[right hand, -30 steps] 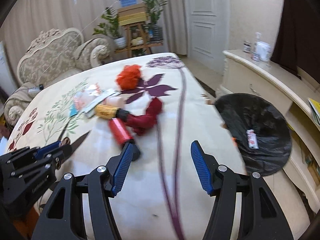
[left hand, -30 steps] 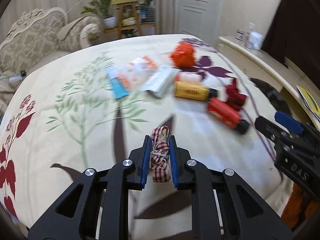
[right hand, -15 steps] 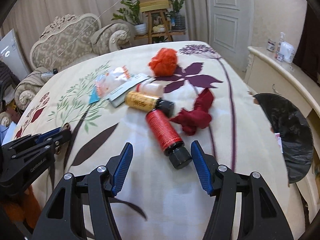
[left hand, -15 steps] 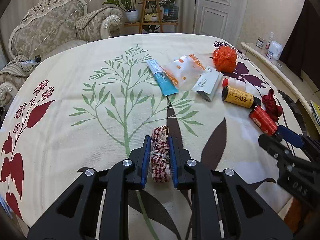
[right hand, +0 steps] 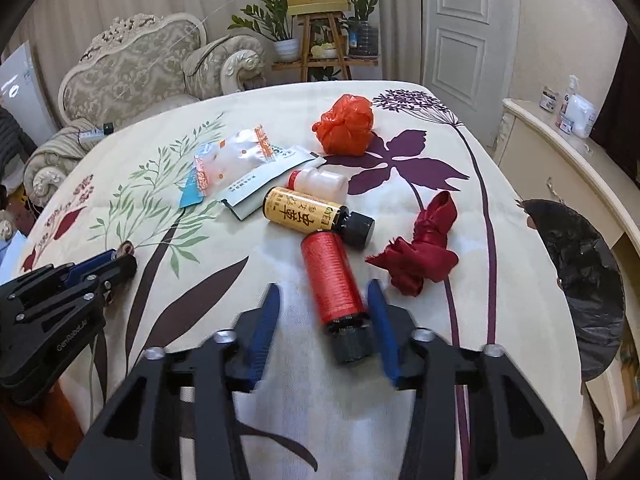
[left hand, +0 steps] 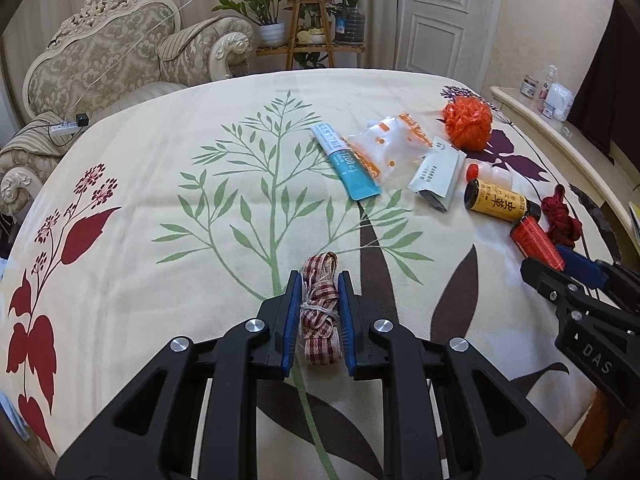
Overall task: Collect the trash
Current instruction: 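Grasp the red cylindrical bottle with the right tool, then carry both items over the bin, open left tool while right tool releases red bottle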
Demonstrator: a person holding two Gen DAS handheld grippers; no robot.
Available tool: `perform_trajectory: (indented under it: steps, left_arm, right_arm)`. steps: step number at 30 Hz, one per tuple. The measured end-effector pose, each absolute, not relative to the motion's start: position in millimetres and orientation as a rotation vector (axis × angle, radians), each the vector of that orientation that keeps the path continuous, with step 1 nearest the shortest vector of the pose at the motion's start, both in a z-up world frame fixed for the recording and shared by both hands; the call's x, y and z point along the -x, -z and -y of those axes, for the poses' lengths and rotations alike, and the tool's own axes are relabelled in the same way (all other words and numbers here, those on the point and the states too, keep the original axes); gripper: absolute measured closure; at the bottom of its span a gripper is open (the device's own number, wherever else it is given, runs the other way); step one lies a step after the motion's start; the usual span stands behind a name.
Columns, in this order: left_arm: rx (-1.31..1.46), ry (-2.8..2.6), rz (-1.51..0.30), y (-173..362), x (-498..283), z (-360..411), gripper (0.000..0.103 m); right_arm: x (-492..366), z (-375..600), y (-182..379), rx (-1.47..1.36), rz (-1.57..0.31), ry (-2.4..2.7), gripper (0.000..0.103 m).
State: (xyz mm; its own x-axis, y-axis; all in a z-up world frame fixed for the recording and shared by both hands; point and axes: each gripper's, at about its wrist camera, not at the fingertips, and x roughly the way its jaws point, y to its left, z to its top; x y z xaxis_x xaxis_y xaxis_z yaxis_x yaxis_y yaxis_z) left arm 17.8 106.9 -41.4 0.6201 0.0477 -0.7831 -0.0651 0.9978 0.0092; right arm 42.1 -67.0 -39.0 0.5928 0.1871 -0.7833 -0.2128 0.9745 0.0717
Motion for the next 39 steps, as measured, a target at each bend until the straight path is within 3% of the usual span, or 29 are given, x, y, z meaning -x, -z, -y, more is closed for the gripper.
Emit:
perform_trajectory:
  steps: [1,15,39]
  left_arm:
    - [0.023,-0.065,-0.901,41.6,-18.7,-107.0,0.085]
    - [0.006,-0.001,-0.858,30.5,-12.3,-75.7,0.085]
    - [-0.093,0.343,-0.784,7.4,-50.1,133.2,0.085]
  right_arm:
    - [-42.5,66.3,40.4,0.030,-0.914,-0.239,0.078]
    - [-4.3,97.8,21.0,-0.011,-0.848,-0.212,0.078]
    - [-9.9,278.0,7.8,-0.131,-0.714,0.180,0.078]
